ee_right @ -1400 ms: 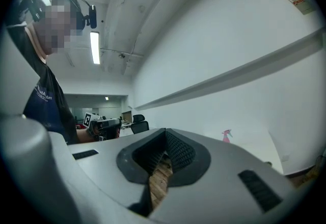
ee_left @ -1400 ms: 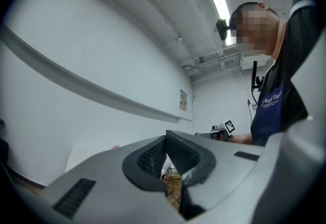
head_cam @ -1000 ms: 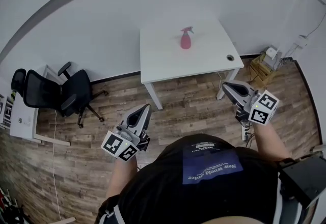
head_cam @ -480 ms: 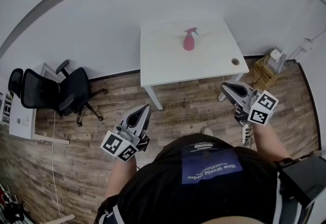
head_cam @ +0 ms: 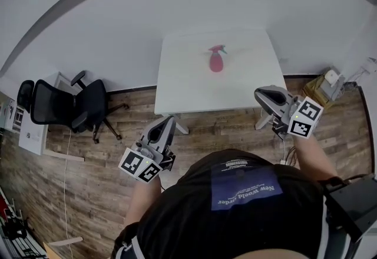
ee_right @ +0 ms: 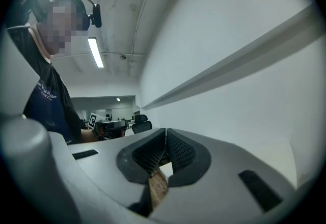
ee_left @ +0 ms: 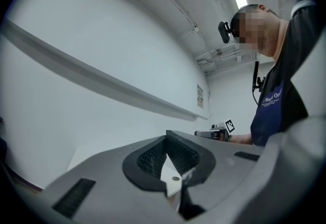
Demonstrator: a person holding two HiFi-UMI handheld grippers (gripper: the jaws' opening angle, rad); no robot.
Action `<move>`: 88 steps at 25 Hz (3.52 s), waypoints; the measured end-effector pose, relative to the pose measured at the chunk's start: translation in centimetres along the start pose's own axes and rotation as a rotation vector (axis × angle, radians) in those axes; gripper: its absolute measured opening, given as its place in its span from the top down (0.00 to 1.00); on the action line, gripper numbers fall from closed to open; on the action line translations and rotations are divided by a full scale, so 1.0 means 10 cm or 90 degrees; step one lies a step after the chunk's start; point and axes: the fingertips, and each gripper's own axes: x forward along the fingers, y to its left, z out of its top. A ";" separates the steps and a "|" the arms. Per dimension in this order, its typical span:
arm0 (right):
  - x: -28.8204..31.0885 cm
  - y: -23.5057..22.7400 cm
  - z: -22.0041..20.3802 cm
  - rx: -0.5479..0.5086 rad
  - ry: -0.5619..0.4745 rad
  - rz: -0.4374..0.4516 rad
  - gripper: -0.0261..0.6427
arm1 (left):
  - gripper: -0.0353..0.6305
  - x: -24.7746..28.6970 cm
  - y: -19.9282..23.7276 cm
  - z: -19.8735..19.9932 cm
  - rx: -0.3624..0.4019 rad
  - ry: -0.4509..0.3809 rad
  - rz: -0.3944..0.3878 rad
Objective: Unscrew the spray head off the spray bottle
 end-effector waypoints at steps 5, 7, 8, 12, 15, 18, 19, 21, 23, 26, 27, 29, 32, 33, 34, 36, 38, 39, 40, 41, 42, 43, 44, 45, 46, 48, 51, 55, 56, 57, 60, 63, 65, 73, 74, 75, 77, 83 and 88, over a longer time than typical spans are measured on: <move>-0.15 -0.56 0.07 0.003 0.002 0.019 0.97 | 0.94 0.62 -0.10 -0.03 0.007 0.000 0.005; -0.18 -0.77 0.07 0.010 0.003 0.022 0.97 | 0.94 0.81 -0.09 -0.06 0.004 0.001 0.007; -0.18 -0.86 0.06 0.013 0.002 0.023 0.97 | 0.94 0.89 -0.08 -0.08 0.002 0.002 0.008; -0.16 -1.09 -0.02 0.029 0.004 0.022 0.97 | 0.94 1.12 0.01 -0.17 -0.005 0.013 0.005; -0.11 -1.22 -0.07 0.035 0.009 0.018 0.97 | 0.94 1.23 0.13 -0.18 -0.013 0.011 0.000; 0.03 -1.33 -0.08 0.034 0.013 0.008 0.97 | 0.94 1.32 0.33 -0.20 -0.025 0.008 -0.012; 0.09 -1.36 -0.08 0.033 0.016 0.004 0.97 | 0.94 1.34 0.40 -0.21 -0.028 0.009 -0.019; 0.23 -1.39 -0.09 0.031 0.022 -0.008 0.97 | 0.94 1.37 0.56 -0.21 -0.032 0.011 -0.038; 0.41 -1.42 -0.07 0.025 0.027 -0.019 0.97 | 0.94 1.39 0.75 -0.18 -0.032 0.008 -0.059; 0.72 -1.42 0.01 0.008 0.026 -0.036 0.97 | 0.94 1.42 1.09 -0.09 -0.029 0.005 -0.095; 0.83 -1.42 0.05 0.003 0.024 -0.043 0.97 | 0.94 1.43 1.21 -0.06 -0.027 0.004 -0.109; 1.08 -1.43 0.09 0.000 0.018 -0.058 0.97 | 0.94 1.44 1.47 0.03 -0.024 0.003 -0.135; 1.34 -1.46 0.14 0.005 0.011 -0.081 0.97 | 0.94 1.44 1.72 0.10 -0.025 0.004 -0.165; 1.39 -1.47 0.14 0.006 0.010 -0.086 0.96 | 0.94 1.45 1.77 0.11 -0.022 0.007 -0.172; 1.44 -1.47 0.15 0.008 0.009 -0.089 0.97 | 0.94 1.46 1.80 0.11 -0.017 0.010 -0.179; 1.57 -1.46 0.11 0.011 0.012 -0.091 0.97 | 0.94 1.46 1.91 0.08 -0.007 0.020 -0.190; 1.76 -1.45 0.03 0.016 0.022 -0.093 0.97 | 0.94 1.43 2.09 0.05 -0.007 0.029 -0.199; 1.86 -1.45 0.00 0.019 0.027 -0.095 0.96 | 0.94 1.42 2.17 0.03 -0.009 0.032 -0.203; 1.93 -1.46 -0.03 0.023 0.032 -0.097 0.96 | 0.94 1.41 2.23 0.01 -0.012 0.033 -0.208; 1.99 -1.47 -0.05 0.027 0.035 -0.099 0.96 | 0.94 1.41 2.27 0.00 -0.015 0.034 -0.213; 2.03 -1.49 -0.06 0.030 0.038 -0.099 0.96 | 0.94 1.41 2.30 -0.02 -0.016 0.033 -0.216; 2.06 -1.50 -0.07 0.033 0.041 -0.097 0.96 | 0.94 1.41 2.31 -0.03 -0.017 0.032 -0.218; 2.09 -1.51 -0.08 0.035 0.043 -0.094 0.96 | 0.94 1.42 2.33 -0.05 -0.018 0.032 -0.218; 2.11 -1.52 -0.09 0.034 0.046 -0.090 0.96 | 0.94 1.43 2.35 -0.06 -0.021 0.031 -0.216; 2.13 -1.54 -0.09 0.033 0.048 -0.085 0.96 | 0.94 1.44 2.38 -0.08 -0.024 0.031 -0.213; 2.14 -1.59 -0.08 0.031 0.048 -0.076 0.96 | 0.94 1.50 2.41 -0.10 -0.029 0.030 -0.204; 2.09 -1.74 -0.07 0.030 0.046 -0.058 0.96 | 0.94 1.64 2.38 -0.15 -0.027 0.033 -0.187; 1.93 -2.03 -0.06 0.027 0.040 -0.018 0.96 | 0.94 2.00 2.23 -0.20 -0.018 0.042 -0.158; 1.87 -2.12 -0.06 0.029 0.039 -0.007 0.96 | 0.94 2.11 2.16 -0.21 -0.018 0.042 -0.150; 1.79 -2.22 -0.04 0.031 0.037 0.005 0.96 | 0.94 2.22 2.07 -0.22 -0.018 0.042 -0.142; 1.54 -2.51 0.01 0.035 0.037 0.044 0.92 | 0.94 2.54 1.83 -0.30 -0.009 0.050 -0.114; 1.44 -2.75 0.02 0.032 0.043 0.081 0.88 | 0.94 2.78 1.73 -0.34 -0.016 0.053 -0.085; 1.43 -2.89 0.00 0.031 0.048 0.099 0.86 | 0.94 2.91 1.71 -0.40 -0.020 0.061 -0.071; 1.77 -3.00 -0.25 0.017 0.115 0.143 0.72 | 0.94 2.96 1.96 -0.49 -0.017 0.086 -0.055; 1.85 -2.98 -0.29 0.008 0.132 0.144 0.70 | 0.94 2.93 2.02 -0.50 -0.017 0.089 -0.061; 1.93 -2.96 -0.34 -0.003 0.151 0.144 0.69 | 0.94 2.90 2.08 -0.51 -0.016 0.092 -0.068; 2.10 -2.91 -0.44 -0.028 0.193 0.146 0.67 | 0.94 2.84 2.19 -0.53 -0.014 0.097 -0.084; 2.49 -2.80 -0.85 -0.110 0.362 0.171 0.67 | 0.94 2.66 2.37 -0.61 -0.022 0.098 -0.128; 2.68 -2.83 -1.30 -0.195 0.551 0.199 0.66 | 0.94 2.48 2.48 -0.65 -0.020 0.094 -0.124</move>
